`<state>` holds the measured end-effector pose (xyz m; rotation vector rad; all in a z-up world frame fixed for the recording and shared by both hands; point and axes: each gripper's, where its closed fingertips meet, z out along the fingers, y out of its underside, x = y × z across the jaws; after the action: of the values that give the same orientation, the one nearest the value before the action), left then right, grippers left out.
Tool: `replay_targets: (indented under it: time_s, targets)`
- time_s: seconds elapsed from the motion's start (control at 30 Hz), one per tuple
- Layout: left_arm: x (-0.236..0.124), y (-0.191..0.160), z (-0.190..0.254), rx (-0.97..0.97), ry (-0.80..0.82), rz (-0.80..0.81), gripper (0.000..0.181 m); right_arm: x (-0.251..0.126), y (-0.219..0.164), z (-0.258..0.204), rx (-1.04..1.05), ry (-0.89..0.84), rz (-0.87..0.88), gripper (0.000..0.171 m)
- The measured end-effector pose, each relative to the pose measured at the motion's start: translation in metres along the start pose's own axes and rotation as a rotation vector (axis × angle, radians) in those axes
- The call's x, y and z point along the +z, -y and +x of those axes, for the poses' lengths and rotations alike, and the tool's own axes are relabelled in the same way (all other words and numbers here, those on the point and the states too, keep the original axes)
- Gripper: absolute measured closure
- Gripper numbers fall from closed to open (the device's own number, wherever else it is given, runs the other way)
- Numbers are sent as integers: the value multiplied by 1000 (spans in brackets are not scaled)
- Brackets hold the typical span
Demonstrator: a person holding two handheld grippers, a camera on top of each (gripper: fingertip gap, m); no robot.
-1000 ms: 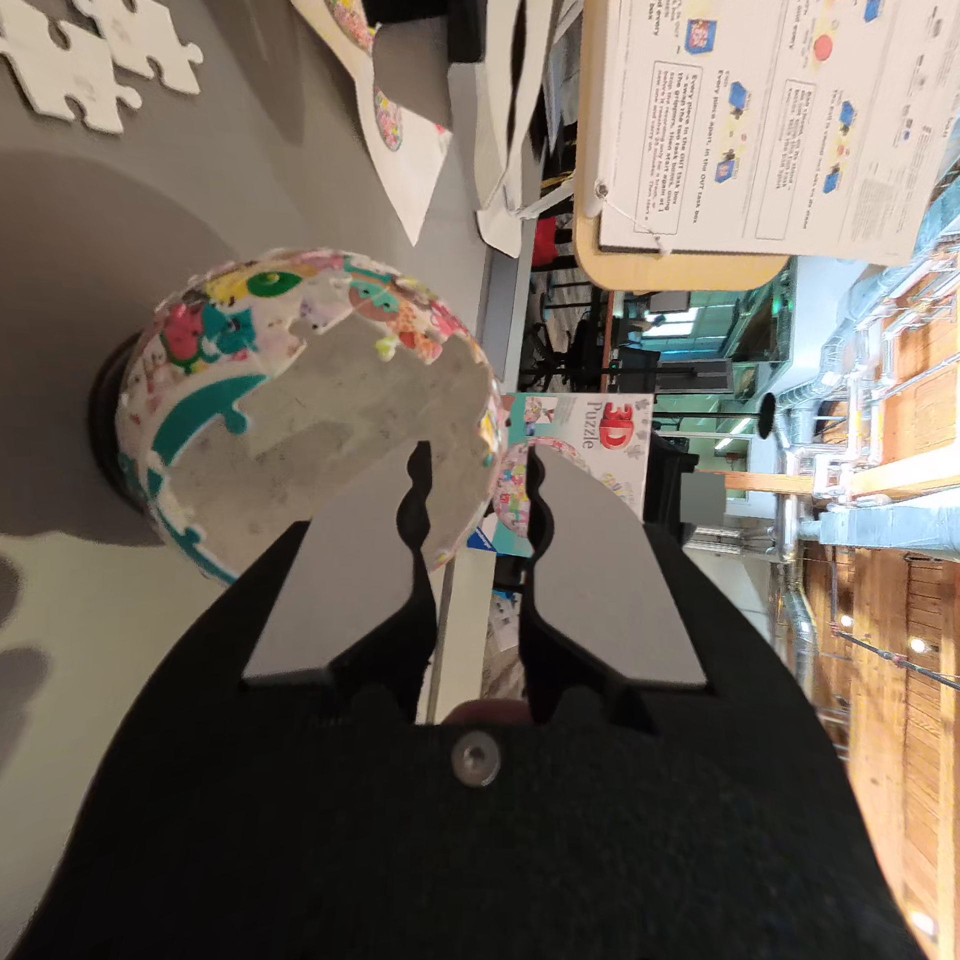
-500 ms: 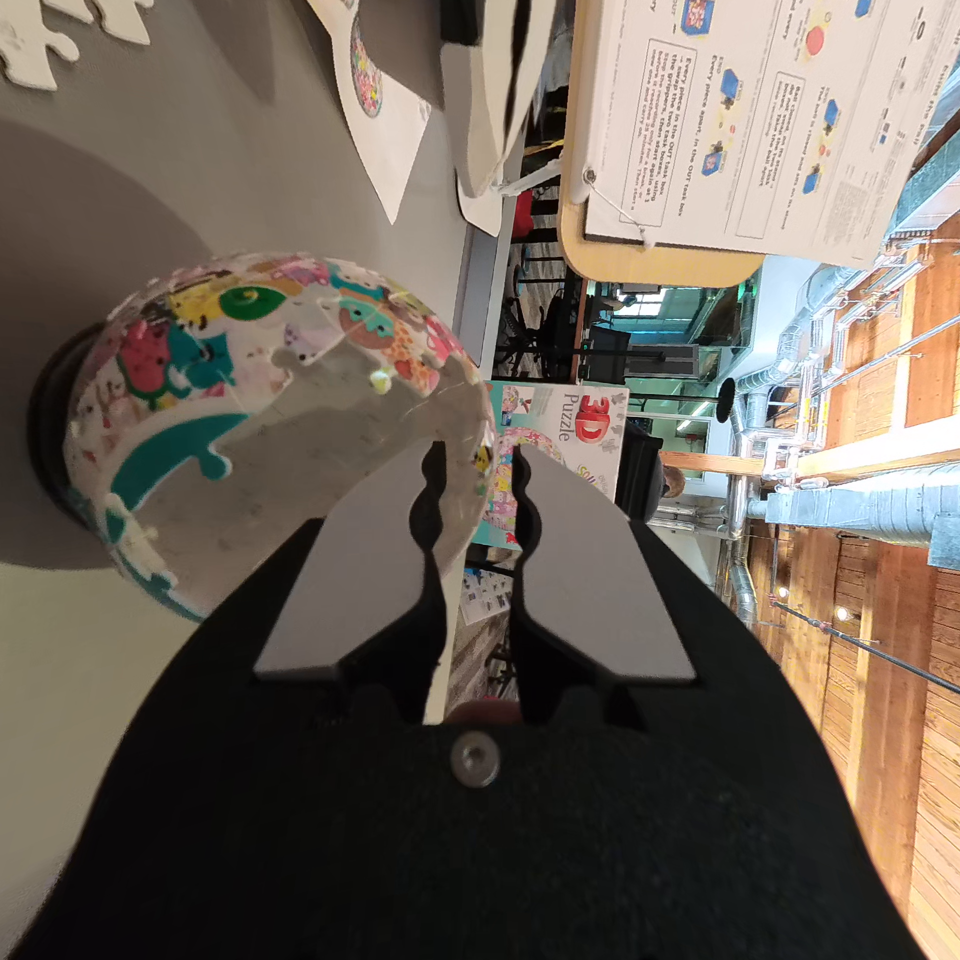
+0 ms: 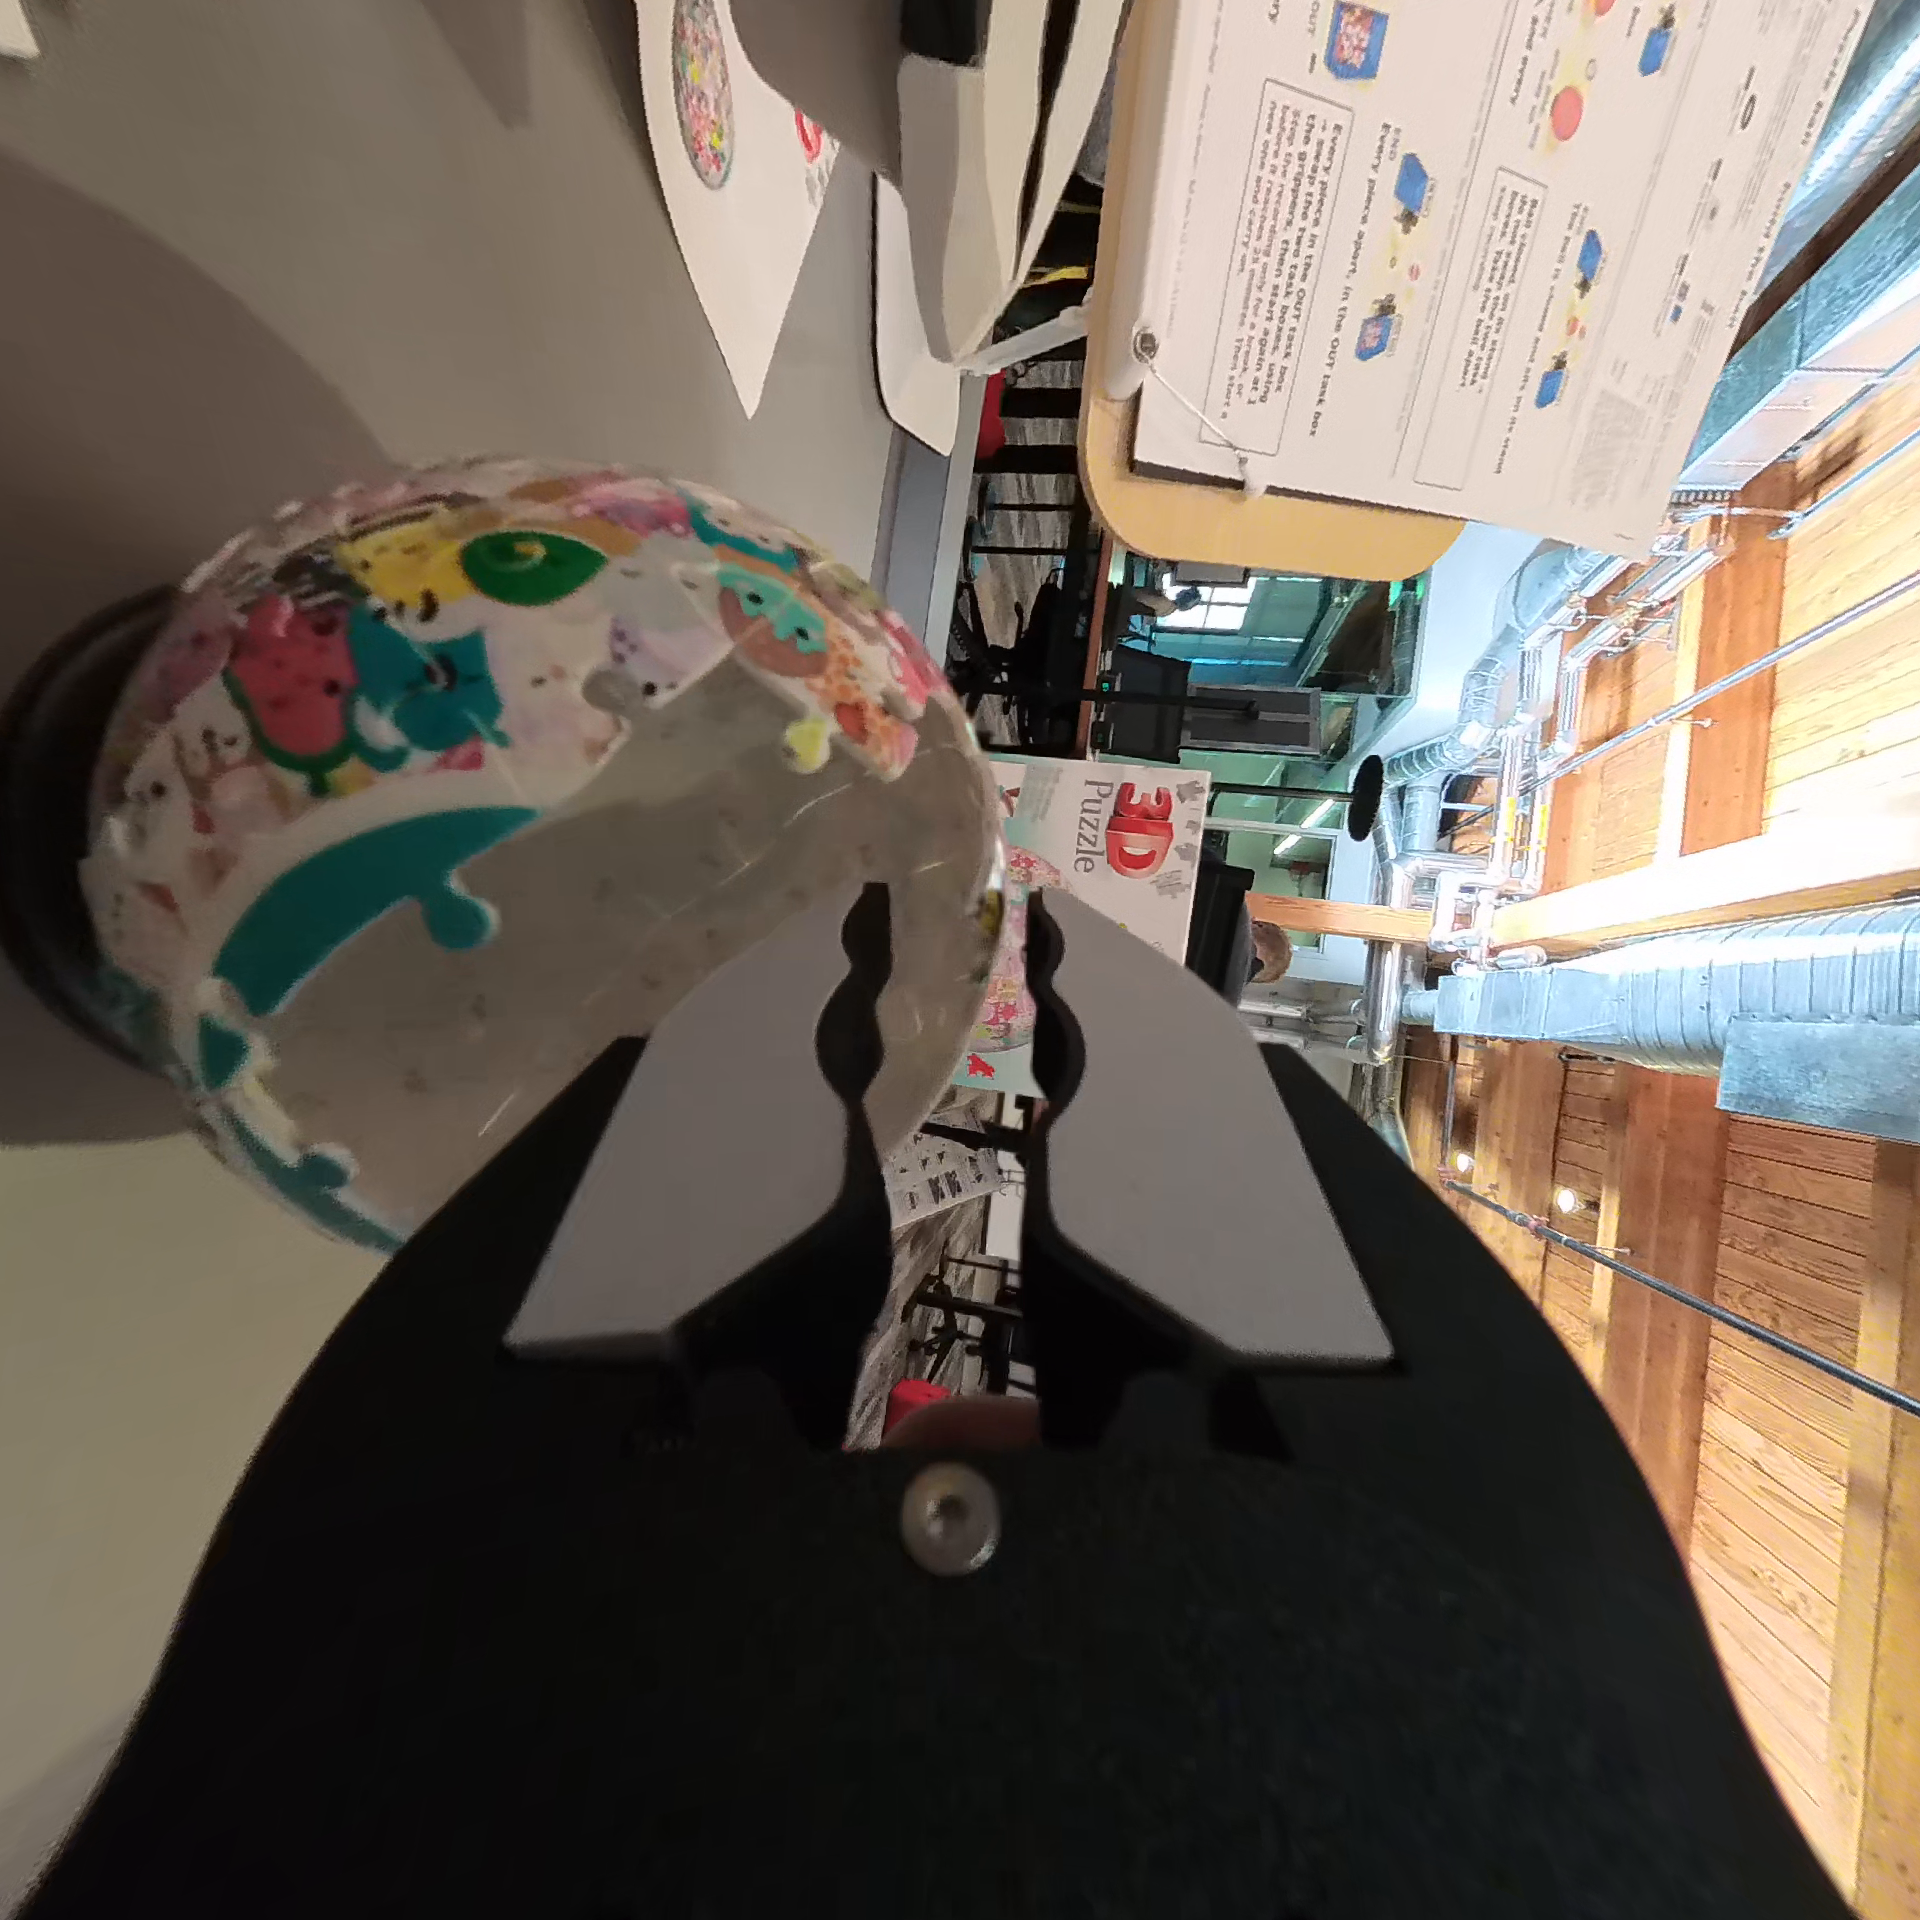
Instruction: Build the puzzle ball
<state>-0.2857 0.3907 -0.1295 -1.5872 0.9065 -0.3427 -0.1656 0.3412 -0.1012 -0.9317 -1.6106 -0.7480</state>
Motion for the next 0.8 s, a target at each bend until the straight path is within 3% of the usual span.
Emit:
replay_targets:
  time_s: [0.23, 0.33, 0.4, 0.43, 0.47, 0.53, 0.6, 0.8]
  targets:
    - [1, 0, 3, 11, -6, 0, 181, -40, -6, 14, 115, -57, -25, 127]
    - [1, 1, 4, 6, -15, 0, 181, -82, -20, 21, 376, -63, -59, 124]
    - [0, 3, 5, -14, -34, 11, 181, -106, -15, -5, 688, 74, -27, 129]
    - [-1, 5, 7, -34, -55, 16, 181, -115, -2, -33, 877, 234, 12, 132]
    - [-3, 8, 11, -61, -84, 13, 181, -121, 8, -61, 1047, 372, 1, 124]
    - [-8, 17, 21, -110, -149, 20, 181, -129, 14, -109, 1228, 535, -117, 126]
    - [-16, 29, 33, -148, -216, 18, 181, -129, 21, -132, 1321, 577, -169, 115]
    - [-56, 56, 78, -281, -419, -4, 181, -121, 36, -153, 1307, 659, -186, 124]
